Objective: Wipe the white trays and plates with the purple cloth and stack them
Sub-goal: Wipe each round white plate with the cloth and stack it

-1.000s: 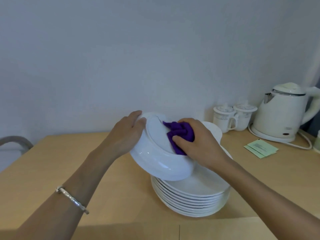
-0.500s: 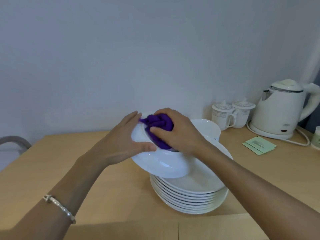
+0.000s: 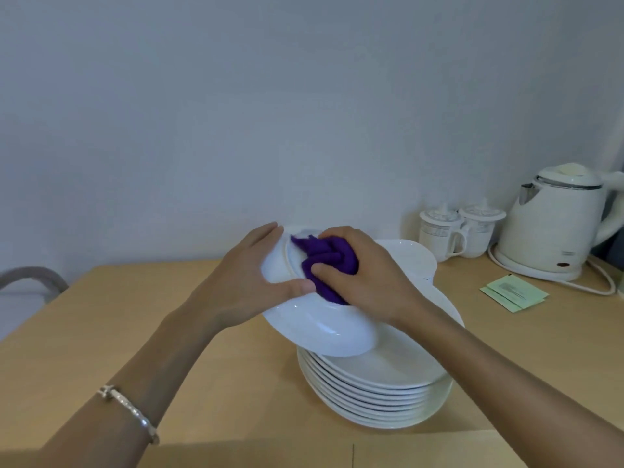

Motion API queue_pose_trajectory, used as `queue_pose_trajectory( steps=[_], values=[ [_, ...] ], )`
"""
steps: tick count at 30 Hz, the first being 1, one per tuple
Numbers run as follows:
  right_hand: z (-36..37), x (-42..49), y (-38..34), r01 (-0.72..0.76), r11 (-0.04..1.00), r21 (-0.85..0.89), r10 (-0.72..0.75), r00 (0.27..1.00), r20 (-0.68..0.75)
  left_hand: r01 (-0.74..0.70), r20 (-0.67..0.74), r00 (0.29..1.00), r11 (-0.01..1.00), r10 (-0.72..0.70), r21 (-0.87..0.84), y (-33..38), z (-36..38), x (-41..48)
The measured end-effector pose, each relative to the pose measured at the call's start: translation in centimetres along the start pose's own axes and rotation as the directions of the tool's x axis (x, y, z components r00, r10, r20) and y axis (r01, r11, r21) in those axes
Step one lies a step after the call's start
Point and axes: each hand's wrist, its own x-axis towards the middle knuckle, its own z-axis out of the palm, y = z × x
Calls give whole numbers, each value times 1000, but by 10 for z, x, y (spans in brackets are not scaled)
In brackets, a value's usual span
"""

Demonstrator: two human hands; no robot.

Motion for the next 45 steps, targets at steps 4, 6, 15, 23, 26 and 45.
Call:
queue_pose_trajectory(
  steps=[4, 6, 15, 23, 26, 45],
  values=[
    [-8, -1, 5, -6, 1000, -12, 7, 999, 44, 19, -18, 1000, 1000, -19, -9, 3, 0, 1],
    [-13, 2, 14, -98, 992, -78, 90, 991, -98, 23, -22, 999, 999, -23, -23, 4, 1, -1],
    [-21, -33, 12, -65, 998, 25, 66, 997, -32, 198, -131, 950, 869, -285, -454, 3, 19, -5],
    [-22, -26, 4, -90, 989, -121, 76, 991, -110, 111, -19, 927, 322, -373, -940, 30, 8, -1],
    [-24, -28, 2, -86, 986, -143, 58, 981, -184, 11, -106, 927, 309, -360, -951, 48, -12, 5],
    [2, -26, 31, -179, 880, -439, 302, 926, 227, -67, -254, 957, 958, 141, 278, -31, 1, -30]
  ],
)
